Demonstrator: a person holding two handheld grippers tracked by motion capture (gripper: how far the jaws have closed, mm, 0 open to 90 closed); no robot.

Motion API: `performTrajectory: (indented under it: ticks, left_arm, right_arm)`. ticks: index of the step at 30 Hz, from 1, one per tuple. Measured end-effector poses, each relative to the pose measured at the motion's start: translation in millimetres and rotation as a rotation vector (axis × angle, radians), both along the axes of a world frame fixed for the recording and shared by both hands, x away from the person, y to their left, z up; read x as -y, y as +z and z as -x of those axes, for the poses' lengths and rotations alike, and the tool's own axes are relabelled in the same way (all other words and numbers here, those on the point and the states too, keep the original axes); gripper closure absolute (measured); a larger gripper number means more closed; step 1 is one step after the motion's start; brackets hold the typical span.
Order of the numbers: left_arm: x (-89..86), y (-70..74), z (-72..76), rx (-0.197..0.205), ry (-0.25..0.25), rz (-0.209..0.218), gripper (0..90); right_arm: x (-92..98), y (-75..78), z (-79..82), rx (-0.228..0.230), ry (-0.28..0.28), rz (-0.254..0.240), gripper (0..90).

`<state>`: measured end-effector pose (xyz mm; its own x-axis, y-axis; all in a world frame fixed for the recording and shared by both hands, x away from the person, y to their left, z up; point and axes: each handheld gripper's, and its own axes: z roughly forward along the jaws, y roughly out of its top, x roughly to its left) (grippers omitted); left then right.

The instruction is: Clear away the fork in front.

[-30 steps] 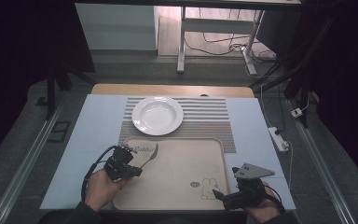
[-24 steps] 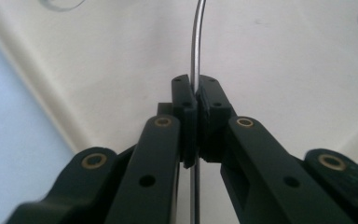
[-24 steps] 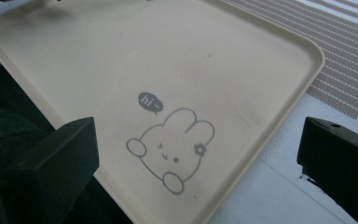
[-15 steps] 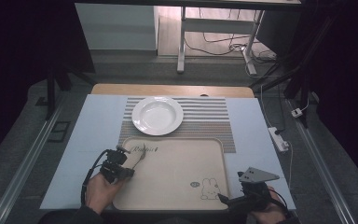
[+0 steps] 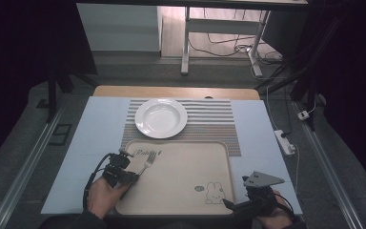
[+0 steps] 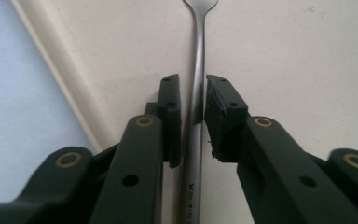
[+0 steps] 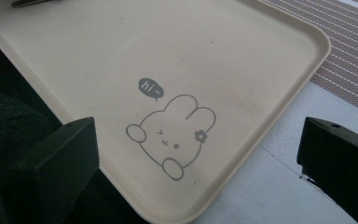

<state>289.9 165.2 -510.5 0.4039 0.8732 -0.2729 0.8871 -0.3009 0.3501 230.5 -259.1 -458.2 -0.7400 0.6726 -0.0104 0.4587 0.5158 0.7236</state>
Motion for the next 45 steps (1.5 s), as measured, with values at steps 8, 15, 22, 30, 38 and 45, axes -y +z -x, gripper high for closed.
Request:
performTrajectory:
  ticks: [8, 15, 22, 30, 38, 45]
  left_arm:
    - [2.1, 9.3, -1.7, 0.081, -0.066, 0.031, 66.6]
    - [16.5, 15.9, -3.8, 0.123, -0.191, 0.081, 84.4]
    - [28.5, 14.0, -11.4, 0.101, -0.242, 0.105, 89.5]
    - [38.1, 4.7, -23.1, 0.111, -0.267, 0.036, 89.5]
    - [30.0, -0.2, -27.9, 0.123, -0.221, -0.021, 89.5]
    - [16.0, -1.8, -33.4, 0.127, -0.176, -0.025, 89.6]
  right_arm:
    - [2.0, 0.8, 0.5, 0.001, 0.002, -0.006, 0.0]
    - [6.7, 2.3, 2.4, -0.003, -0.020, -0.021, 0.0]
    - [11.3, 3.1, 5.4, -0.017, -0.046, -0.045, 0.0]
    - [11.5, 2.5, 4.4, -0.028, -0.052, -0.042, 0.0]
    - [11.6, 2.1, 3.3, -0.039, -0.047, -0.041, 0.0]
    - [11.6, 1.9, 3.0, -0.044, -0.042, -0.043, 0.0]
